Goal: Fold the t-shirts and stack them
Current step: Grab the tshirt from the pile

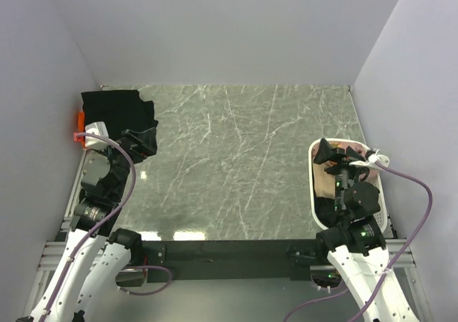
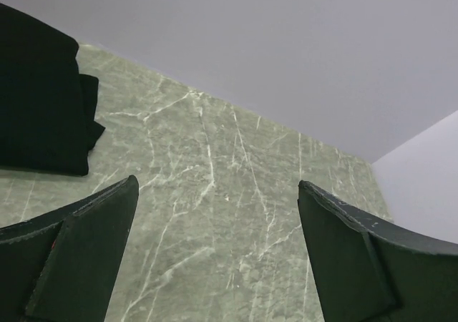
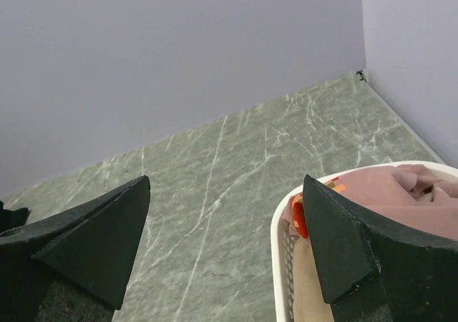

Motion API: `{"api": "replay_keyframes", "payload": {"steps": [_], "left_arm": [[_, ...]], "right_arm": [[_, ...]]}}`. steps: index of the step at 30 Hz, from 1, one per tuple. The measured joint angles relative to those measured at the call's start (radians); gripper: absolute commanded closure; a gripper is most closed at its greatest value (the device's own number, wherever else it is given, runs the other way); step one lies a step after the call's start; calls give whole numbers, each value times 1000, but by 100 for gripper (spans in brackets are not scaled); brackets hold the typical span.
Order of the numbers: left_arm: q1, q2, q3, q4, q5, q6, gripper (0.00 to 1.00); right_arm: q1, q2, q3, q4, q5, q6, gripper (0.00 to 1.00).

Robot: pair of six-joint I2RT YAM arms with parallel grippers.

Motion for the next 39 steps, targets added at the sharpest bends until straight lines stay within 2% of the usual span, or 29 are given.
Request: {"api": "replay_keyframes", "payload": {"steps": [6,12,21,25,29,35,37,38,39], "left_arm": [[0,2,0,-10,-26,-2,1],[0,41,0,-15,-34,-4,1],[0,106,0,-35,-31,-7,1],[0,104,0,-35,-29,-9,1],[0,113,0,-35,-23,-10,1],[0,140,0,-35,-12,-10,1],[0,142,0,-35,-8,-10,1],[0,142,0,-35,-8,-10,1],[0,141,0,-35,-7,-10,1]], "right_arm": [[0,13,6,-47,35,15,6],[0,87,93,-148,134,62,3],[-6,430,269,-388,319,204,2],[-56,535,279,-473,316,241,2],[-145,561,279,-502,306,256,2],[-188,673,280,-525,289,263,2],[-203,705,279,-525,271,262,12],[-209,716,279,-524,265,260,22],[-214,723,278,-523,261,259,51]]}}
